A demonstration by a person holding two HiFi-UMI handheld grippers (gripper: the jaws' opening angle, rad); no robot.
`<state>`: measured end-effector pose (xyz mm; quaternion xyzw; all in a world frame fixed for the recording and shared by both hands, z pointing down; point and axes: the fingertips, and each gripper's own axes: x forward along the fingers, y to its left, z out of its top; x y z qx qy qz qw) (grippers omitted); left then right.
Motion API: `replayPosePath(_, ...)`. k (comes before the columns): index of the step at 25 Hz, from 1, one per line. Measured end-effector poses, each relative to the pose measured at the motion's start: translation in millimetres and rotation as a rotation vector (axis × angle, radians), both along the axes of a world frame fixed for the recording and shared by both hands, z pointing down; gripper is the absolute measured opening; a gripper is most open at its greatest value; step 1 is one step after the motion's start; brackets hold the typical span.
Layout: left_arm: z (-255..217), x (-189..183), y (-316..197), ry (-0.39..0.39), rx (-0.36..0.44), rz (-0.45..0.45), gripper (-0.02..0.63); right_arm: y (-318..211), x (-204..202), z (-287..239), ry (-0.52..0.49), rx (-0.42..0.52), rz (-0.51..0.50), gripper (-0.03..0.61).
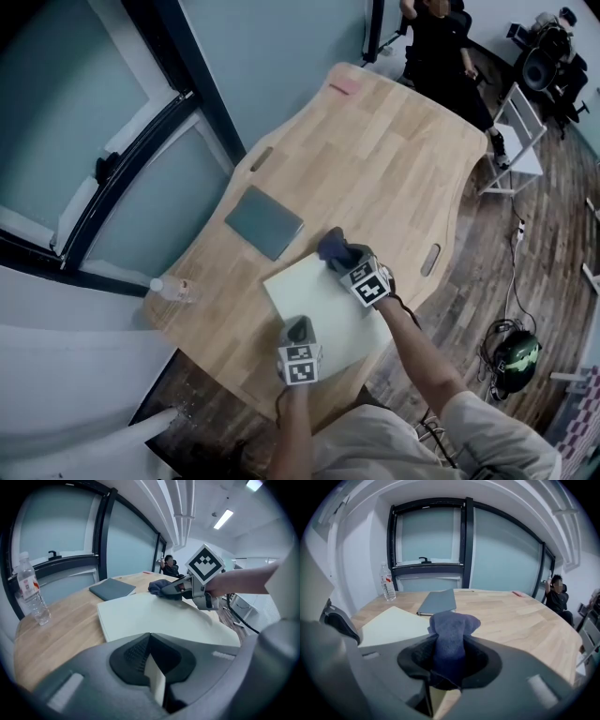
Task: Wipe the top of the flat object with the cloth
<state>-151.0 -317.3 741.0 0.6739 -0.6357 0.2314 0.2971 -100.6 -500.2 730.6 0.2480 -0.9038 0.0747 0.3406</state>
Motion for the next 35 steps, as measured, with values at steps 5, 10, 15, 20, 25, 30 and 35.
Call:
replayPosePath(5,-2.1,5.3,20.6,-0.006,0.004,0.043,0.008,25.3,13.3,0.1,-0.011,-0.001,0.062,0.138)
replayPosePath(10,-2.3,7.7,58.0,0.007,-0.013,0.099,0.008,66.8,27.2,-0.1,0.0,-0.008,0.116,0.138)
replayPosePath(15,-3.3,16.7,99.2,0.021,-0.019,0.146,0.008,112.4,46.4,0.6,0.007,-0.018,0.175,0.138)
replayPosePath(20,-2.9,17.7,109.0,0.012,-0.02,0.151,0.008,136.7,57.5,-0.8,0.027,-0.031,0.216,0.138)
replayPosePath(25,-1.5,19.0,110.7,0.005,-0.011,0.185,0.008,168.9,72.6,2.2,0.036,-0.009,0.234,0.138)
replayPosePath(30,-4.2,23.9,116.4,-0.041,0.028,0.248,0.008,179.4,78.0,2.3,0.021,0.014,0.268,0.138)
replayPosePath(35,-4.2,31.4,118.9,-0.074,0.052,0.333,0.008,182.8,58.9,1.6,0.071,-0.004,0.195,0.137)
